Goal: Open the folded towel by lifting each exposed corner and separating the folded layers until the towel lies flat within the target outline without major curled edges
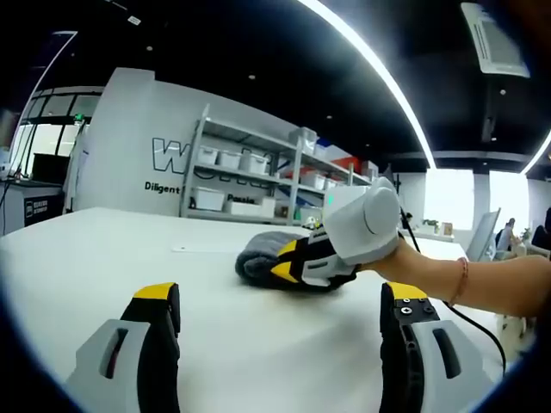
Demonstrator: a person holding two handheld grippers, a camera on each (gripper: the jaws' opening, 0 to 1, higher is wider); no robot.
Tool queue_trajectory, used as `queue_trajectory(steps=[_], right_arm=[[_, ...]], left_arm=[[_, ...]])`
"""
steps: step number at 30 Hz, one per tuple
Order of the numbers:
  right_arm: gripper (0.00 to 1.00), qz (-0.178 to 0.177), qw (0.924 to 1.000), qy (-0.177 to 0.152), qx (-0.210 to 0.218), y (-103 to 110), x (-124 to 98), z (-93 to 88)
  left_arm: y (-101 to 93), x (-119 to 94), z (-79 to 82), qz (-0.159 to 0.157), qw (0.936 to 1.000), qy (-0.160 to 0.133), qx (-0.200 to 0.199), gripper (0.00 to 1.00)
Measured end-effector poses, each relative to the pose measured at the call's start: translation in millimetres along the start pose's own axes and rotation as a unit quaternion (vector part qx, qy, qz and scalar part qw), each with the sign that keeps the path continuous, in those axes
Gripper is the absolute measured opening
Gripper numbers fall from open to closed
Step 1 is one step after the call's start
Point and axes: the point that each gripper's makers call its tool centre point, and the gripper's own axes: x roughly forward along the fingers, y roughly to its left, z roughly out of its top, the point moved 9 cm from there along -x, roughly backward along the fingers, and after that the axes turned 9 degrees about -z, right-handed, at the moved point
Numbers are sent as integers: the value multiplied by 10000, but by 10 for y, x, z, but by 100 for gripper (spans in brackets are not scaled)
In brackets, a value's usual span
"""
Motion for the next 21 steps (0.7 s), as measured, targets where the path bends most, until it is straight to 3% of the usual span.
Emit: queue_trajectory(steps=[3, 9, 14, 21], right_arm=[[7, -6, 9999, -66, 85, -12, -28, 6], [6, -5, 9969, -313, 721, -82, -179, -20], [6, -7, 9912, -478, 1235, -127, -396, -138], [6, -32, 9789, -743, 1905, -325, -446, -157]], left_arm=[[19, 4, 11, 2, 10000, -10, -7, 95], [8, -4, 9, 14, 10000, -10, -6, 95], [19, -13, 11, 34, 10000, -34, -43, 95], [-34, -36, -12, 54, 10000, -30, -49, 95]])
